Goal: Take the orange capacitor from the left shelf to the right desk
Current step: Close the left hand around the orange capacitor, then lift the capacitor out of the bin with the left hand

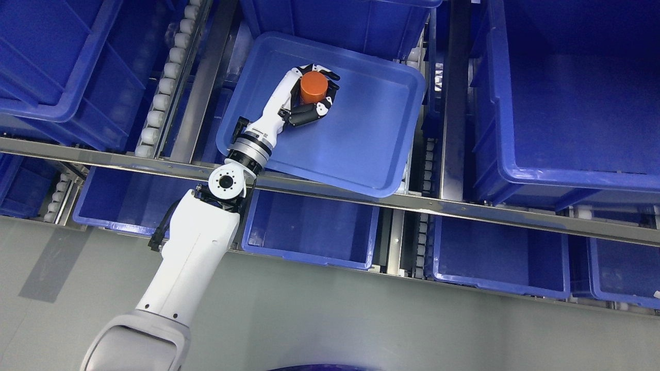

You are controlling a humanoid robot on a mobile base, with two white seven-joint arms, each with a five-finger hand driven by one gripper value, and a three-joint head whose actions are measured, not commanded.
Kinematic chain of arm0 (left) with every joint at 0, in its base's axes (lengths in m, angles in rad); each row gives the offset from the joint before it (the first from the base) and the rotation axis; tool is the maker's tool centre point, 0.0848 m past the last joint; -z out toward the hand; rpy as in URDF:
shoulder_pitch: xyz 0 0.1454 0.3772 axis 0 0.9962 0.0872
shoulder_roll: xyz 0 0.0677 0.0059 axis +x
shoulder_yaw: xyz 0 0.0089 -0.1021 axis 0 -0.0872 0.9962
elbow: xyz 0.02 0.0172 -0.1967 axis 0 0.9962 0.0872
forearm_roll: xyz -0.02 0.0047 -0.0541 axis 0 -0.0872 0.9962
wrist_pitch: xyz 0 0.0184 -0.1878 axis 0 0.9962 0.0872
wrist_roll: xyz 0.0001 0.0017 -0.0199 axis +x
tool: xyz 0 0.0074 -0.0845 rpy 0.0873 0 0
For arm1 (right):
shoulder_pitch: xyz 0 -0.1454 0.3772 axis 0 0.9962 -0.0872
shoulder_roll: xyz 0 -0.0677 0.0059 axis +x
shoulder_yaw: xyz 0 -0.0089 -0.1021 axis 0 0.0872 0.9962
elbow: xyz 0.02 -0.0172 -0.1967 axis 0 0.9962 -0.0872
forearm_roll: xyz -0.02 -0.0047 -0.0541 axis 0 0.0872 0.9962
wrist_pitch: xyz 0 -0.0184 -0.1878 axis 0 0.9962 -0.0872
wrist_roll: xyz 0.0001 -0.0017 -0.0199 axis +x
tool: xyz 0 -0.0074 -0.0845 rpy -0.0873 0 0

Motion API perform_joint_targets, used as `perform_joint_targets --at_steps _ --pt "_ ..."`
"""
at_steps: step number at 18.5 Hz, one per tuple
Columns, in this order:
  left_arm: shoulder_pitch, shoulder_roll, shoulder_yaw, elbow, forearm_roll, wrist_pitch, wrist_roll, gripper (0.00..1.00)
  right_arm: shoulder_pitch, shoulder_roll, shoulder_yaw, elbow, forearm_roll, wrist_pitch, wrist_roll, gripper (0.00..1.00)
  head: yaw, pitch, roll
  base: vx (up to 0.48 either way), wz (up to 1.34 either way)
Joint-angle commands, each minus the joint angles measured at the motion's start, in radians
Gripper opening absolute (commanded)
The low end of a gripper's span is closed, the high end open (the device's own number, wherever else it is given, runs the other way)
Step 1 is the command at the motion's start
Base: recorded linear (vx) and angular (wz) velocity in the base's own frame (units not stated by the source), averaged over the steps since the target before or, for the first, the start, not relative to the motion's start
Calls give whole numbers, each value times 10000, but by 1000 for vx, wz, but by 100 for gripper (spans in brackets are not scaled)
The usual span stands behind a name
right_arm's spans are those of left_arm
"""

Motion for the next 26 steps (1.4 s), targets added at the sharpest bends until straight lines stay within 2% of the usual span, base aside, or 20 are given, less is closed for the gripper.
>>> perform_joint_targets --at_steps 1,7,11,12,14,20,26 --pt "109 175 571 -435 889 -173 18 0 -15 -175 -107 -337 0 -6 7 100 0 0 0 0 0" --pt "536 175 633 -2366 2715 -158 3 1 -15 -175 -107 -337 0 -6 7 100 0 0 0 0 0" --pt "1700 175 694 -4192 2902 -249 33 1 -15 -175 -107 -337 0 -6 7 100 0 0 0 0 0" --pt "1992 175 710 -4409 2902 -599 64 1 -15 -175 -107 -337 0 -6 7 100 0 0 0 0 0" --pt "2377 175 771 -4472 2902 -1336 64 1 -15 -175 -107 -337 0 -6 7 100 0 0 0 -7 1" --pt "3389 175 1170 -4488 2902 -2626 18 1 -15 -175 -107 -337 0 -6 7 100 0 0 0 -74 -14" --pt "4326 175 1323 -4825 2887 -2996 -13 2 -15 -175 -107 -337 0 -6 7 100 0 0 0 -202 -48"
